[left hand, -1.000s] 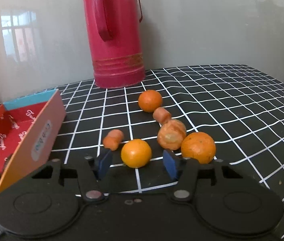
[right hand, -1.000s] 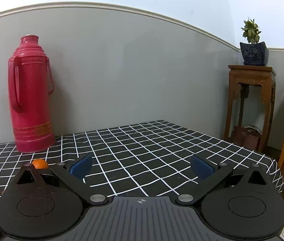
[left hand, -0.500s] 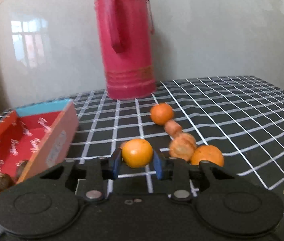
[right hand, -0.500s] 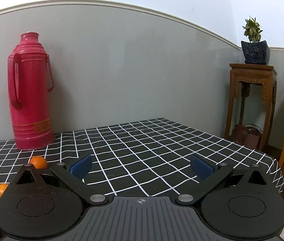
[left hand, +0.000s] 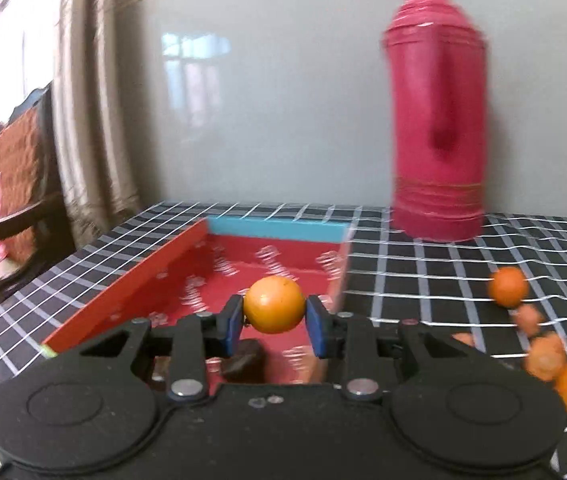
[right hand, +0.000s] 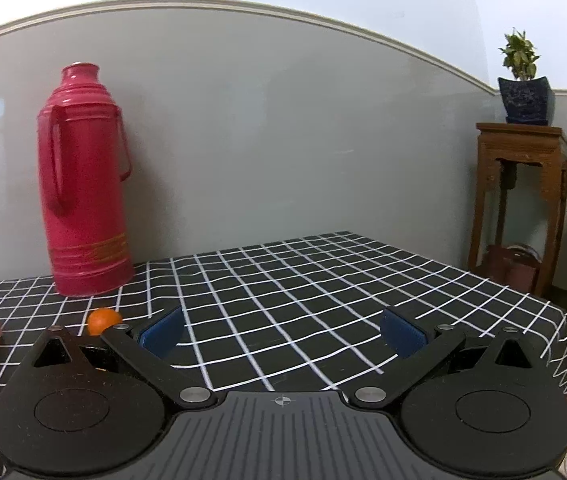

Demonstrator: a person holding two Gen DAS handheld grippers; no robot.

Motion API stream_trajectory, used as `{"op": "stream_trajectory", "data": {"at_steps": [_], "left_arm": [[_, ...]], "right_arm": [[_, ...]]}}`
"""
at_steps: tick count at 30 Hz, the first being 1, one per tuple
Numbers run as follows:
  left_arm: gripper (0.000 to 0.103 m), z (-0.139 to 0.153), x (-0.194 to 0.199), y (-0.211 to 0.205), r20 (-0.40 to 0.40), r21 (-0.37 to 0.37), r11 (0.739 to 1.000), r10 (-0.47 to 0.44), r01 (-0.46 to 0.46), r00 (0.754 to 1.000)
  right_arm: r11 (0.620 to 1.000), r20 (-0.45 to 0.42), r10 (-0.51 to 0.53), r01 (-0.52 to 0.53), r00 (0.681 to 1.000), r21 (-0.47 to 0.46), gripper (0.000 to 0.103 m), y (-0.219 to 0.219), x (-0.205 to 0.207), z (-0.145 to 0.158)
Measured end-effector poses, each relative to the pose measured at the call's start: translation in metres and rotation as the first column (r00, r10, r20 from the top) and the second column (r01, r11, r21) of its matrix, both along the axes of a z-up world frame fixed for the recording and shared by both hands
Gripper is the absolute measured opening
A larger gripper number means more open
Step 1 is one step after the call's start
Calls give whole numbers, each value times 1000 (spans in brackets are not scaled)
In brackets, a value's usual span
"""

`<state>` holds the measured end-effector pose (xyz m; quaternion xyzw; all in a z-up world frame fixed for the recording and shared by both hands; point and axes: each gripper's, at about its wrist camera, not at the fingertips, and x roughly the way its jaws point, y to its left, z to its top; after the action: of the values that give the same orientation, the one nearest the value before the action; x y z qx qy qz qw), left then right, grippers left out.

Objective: Organize fruits
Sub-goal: 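Carry the orange with the left gripper into the box and release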

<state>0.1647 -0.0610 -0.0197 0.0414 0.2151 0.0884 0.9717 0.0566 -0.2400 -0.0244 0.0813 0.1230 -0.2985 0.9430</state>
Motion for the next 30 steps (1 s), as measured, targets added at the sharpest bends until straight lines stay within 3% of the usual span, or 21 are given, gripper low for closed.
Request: {"op": "stream_trajectory", "data": {"at_steps": [14, 21, 22, 23, 24, 30], "left_arm": [[25, -6, 18, 44, -140, -45, 995, 84, -91, 987], [34, -5, 14, 56, -162, -72, 992, 94, -107, 982], [44, -4, 14, 57, -169, -78, 991, 92, -107, 981], [62, -2, 13, 60, -173, -90, 990, 91, -107, 981], [68, 0, 11, 63, -161, -95, 990, 90, -107, 983], [82, 14, -7, 69, -89, -58, 994, 91, -96, 992]], "right_arm": [[999, -20, 50, -50, 999, 15, 103, 11, 11, -2], [997, -25, 74, -73, 997, 24, 103, 13, 12, -3], [997, -27, 78, -77, 997, 26, 103, 14, 13, -3], [996, -30, 85, -84, 996, 30, 103, 14, 13, -3], [995, -31, 92, -91, 995, 36, 103, 14, 14, -4], [989, -34, 131, -128, 991, 73, 103, 17, 17, -6]]}}
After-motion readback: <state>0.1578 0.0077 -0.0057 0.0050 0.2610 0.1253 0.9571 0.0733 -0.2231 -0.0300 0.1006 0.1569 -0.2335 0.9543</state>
